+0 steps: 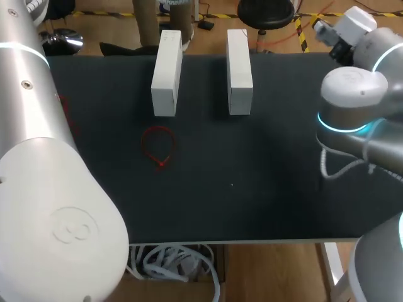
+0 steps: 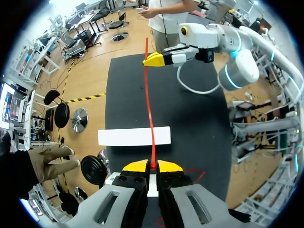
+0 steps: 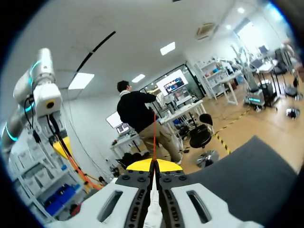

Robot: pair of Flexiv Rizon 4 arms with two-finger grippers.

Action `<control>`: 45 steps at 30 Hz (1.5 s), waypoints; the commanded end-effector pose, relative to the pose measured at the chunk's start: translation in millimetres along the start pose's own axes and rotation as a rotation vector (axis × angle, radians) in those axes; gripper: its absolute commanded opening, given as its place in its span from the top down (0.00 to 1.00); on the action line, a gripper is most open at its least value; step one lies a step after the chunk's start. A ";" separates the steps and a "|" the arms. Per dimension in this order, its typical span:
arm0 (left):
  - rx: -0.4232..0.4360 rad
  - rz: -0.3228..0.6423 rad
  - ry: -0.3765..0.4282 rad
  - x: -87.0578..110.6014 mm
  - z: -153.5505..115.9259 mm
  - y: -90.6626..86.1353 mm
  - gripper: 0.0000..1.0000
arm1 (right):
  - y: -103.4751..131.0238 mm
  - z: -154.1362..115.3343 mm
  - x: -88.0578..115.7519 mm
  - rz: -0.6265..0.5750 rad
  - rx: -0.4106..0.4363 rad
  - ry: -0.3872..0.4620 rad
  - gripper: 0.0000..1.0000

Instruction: Grab the tape and strap the tape.

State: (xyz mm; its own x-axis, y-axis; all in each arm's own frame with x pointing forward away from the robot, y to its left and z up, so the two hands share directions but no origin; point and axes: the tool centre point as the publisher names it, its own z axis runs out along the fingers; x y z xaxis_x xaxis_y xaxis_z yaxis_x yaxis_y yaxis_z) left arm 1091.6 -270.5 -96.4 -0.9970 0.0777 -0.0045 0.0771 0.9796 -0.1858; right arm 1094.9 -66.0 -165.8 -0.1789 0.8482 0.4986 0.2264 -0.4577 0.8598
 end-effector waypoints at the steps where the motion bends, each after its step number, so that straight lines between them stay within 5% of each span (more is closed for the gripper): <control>1: -0.007 -0.001 0.002 -0.4 -1.3 -1.1 1.00 | 3.1 1.7 0.2 -0.266 0.165 -0.200 1.00; 17: -0.007 -0.001 0.002 -0.4 -1.3 -1.1 1.00 | 1.8 -1.4 -5.8 -0.611 0.275 -0.260 1.00; 22: -0.007 -0.001 0.002 -0.4 -1.3 -1.1 1.00 | 1.8 -0.3 -4.7 -0.432 0.248 -0.182 1.00; 35: -0.007 -0.001 0.002 -0.4 -1.3 -1.1 1.00 | 1.8 -0.3 -4.7 -0.432 0.248 -0.182 1.00; 37: -0.007 -0.001 0.002 -0.4 -1.3 -1.1 1.00 | -0.8 -1.4 -8.0 -0.562 0.325 -0.231 1.00; 45: -0.007 -0.001 0.002 -0.4 -1.3 -1.1 1.00 | 9.0 -0.2 -2.4 -0.886 0.415 -0.365 1.00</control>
State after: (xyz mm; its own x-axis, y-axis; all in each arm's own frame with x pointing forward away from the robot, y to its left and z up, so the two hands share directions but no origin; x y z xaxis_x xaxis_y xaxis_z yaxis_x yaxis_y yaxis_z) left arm 1091.1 -270.3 -96.6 -0.9969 0.0779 -0.0049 0.0775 0.9796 -0.1856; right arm 1095.2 -83.0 -164.0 -0.1752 0.9653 -0.1935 0.2885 0.2383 0.9274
